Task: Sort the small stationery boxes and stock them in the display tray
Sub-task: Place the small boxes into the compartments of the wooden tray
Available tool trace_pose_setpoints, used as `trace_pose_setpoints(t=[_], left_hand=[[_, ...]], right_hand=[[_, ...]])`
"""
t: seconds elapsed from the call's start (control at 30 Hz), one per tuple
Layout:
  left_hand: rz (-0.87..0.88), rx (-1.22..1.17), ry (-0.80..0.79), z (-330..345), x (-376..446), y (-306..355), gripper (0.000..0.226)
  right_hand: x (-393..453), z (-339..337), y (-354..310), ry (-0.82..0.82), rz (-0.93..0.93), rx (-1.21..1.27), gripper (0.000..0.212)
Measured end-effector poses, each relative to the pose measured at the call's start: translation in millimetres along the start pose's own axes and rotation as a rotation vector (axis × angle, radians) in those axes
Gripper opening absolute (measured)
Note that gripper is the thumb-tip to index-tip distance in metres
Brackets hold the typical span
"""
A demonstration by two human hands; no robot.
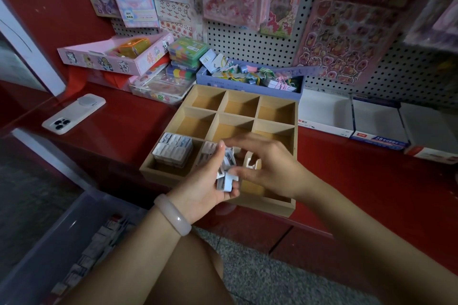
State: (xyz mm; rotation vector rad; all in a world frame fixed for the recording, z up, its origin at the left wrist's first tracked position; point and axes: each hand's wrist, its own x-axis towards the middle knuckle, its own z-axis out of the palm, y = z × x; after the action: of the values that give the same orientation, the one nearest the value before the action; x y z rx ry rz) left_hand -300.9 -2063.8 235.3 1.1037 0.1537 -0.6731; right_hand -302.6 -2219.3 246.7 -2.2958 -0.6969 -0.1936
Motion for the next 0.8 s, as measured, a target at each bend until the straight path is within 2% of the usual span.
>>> trace_pose_setpoints(t=[0.1,0.23,0.43,0.5,0.6,0.8], left_hand=[[-0.014,0.048,0.035,6.9,-0.9,-0.8,0.063],[-0.028,0.007,0.060,9.1,-0.8,-0.7,0.050],[-0.009,-0.001,0.075,6.9,1.9,1.6,0.044],[0.014,-0.007,0.084,5.1,2.1,3.7,0.043],[0.047,-0.007,0.087,2.1,2.3,5.7,0.043],[0.088,-0.020,0.091,4.1,0.8,6.3,0.043]], right_hand=[[-0.9,2.7,3.8,-0.024,-0.047,-0.077,0.046],[-6.7,-0.1,10.0,0.064,-0.058,-0.079,0.038],[-20.9,-9.7,22.7,0.090,0.156,-0.056,0.025],[-29.1,-11.3,29.6,0.052,0.245,-0.173,0.024],[-40.5,-6.8,34.8,-0.098,0.372,-0.442,0.028],[-39.6,10.7,42.9,-0.157,0.313,-0.634,0.030]])
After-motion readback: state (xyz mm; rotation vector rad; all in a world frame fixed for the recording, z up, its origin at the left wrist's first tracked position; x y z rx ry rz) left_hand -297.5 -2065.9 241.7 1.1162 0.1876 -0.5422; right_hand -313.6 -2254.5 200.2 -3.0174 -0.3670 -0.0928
